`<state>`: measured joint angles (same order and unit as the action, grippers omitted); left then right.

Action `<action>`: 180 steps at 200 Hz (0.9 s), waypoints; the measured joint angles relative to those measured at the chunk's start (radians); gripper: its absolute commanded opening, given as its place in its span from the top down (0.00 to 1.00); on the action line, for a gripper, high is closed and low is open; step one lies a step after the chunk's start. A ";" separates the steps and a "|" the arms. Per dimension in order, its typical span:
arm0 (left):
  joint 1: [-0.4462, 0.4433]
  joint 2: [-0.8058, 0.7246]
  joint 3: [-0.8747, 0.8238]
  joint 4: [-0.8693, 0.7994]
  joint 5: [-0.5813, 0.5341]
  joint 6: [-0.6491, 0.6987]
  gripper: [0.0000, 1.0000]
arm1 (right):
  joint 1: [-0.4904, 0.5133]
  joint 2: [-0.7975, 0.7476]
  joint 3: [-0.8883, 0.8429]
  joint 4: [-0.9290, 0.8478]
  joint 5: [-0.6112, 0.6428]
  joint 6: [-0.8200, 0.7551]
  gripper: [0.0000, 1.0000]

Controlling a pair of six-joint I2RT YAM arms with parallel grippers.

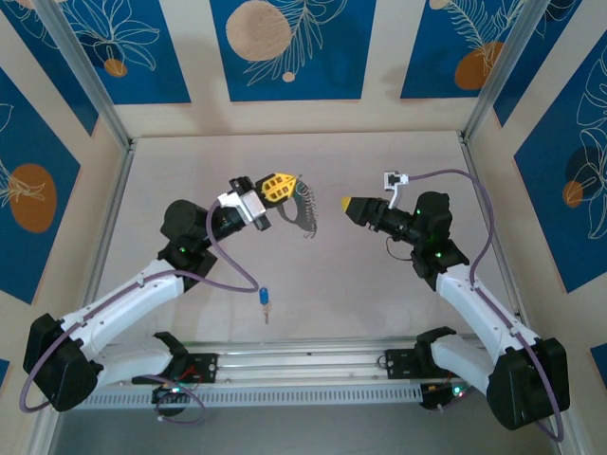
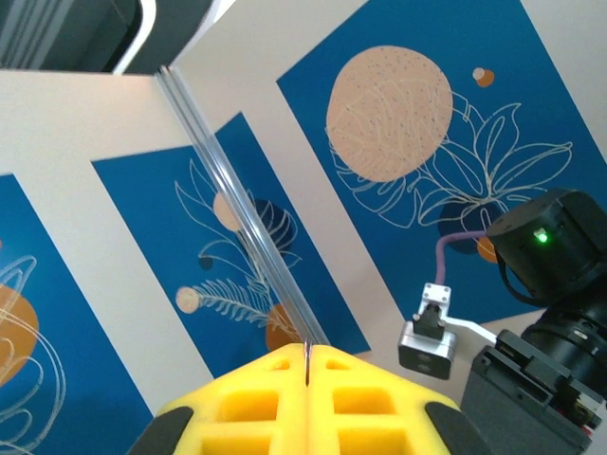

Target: Put the keys on the keyring

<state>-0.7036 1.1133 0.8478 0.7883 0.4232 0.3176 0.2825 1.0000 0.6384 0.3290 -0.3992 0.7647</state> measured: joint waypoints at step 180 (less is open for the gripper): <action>-0.002 0.148 0.504 -1.001 0.158 -0.261 1.00 | -0.010 0.066 0.291 0.252 -0.430 -0.045 0.44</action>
<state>-0.7055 1.2613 1.3514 -0.2131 0.5816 0.0563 0.2726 1.0664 0.9298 0.5812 -0.8288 0.7197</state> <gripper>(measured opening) 0.047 0.564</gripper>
